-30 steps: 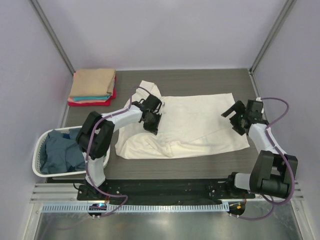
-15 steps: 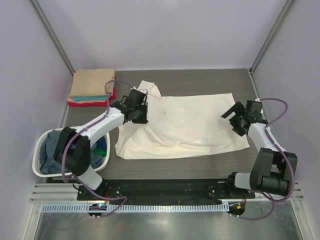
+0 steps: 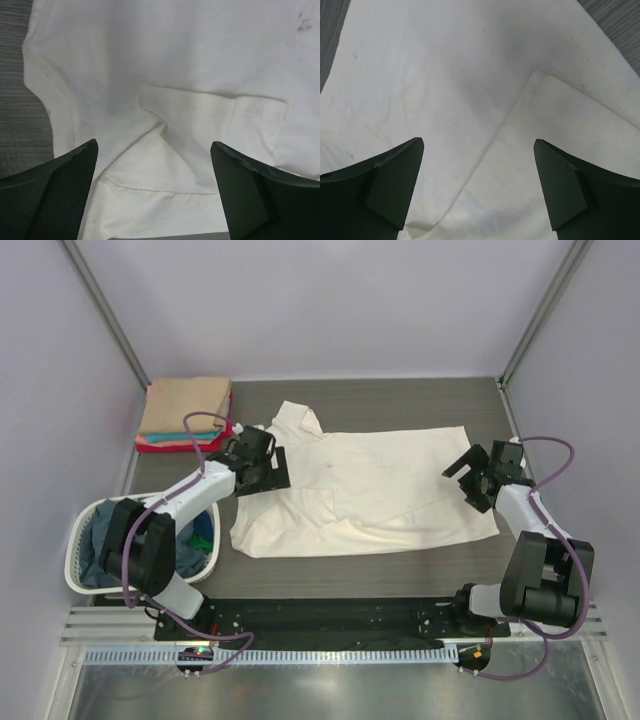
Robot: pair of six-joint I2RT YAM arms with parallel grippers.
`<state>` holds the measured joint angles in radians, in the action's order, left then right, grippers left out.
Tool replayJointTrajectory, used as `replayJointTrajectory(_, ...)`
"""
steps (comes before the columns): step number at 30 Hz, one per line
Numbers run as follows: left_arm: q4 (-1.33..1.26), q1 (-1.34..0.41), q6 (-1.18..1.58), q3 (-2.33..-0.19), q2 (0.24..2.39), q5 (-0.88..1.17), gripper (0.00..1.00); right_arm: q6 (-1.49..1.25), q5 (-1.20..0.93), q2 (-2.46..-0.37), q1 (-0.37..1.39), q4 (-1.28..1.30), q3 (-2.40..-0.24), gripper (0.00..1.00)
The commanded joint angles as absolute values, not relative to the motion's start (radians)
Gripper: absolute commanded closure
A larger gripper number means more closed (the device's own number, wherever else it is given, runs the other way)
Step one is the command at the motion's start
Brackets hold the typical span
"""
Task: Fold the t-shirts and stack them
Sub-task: Fold the tshirt
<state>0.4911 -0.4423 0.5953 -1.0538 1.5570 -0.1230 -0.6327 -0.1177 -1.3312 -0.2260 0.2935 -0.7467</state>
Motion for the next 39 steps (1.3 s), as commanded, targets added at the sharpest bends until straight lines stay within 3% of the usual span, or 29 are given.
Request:
replayJointTrajectory(1, 0.474, -0.437, 0.606, -1.075, 1.551, -0.147, 0.05, -0.620, -0.114, -1.309, -0.221, 0.261, -0.768, 0.02)
replayJointTrajectory(5, 0.454, -0.434, 0.578, -1.169, 1.583, -0.179, 0.06, -0.620, -0.121, -1.305, -0.216, 0.256, -0.796, 0.02)
replayJointTrajectory(17, 0.537, -0.365, 0.558, -1.924, 2.150, -0.097, 0.18, -0.615, -0.206, -1.237, -0.161, 0.275, -0.821, 0.03)
replayJointTrajectory(23, 0.503, -0.347, 0.564, -2.142, 2.380, -0.052, 0.22, -0.591, -0.227, -1.232, -0.160, 0.295, -0.834, 0.03)
replayJointTrajectory(32, 0.443, -0.238, 0.577, -2.267, 2.462, -0.060, 0.22, -0.586, -0.242, -1.252, -0.135, 0.281, -0.813, 0.03)
replayJointTrajectory(39, 0.410, -0.202, 0.514, -2.413, 2.617, 0.103, 0.22, -0.591, -0.258, -1.285, -0.121, 0.261, -0.816, 0.02)
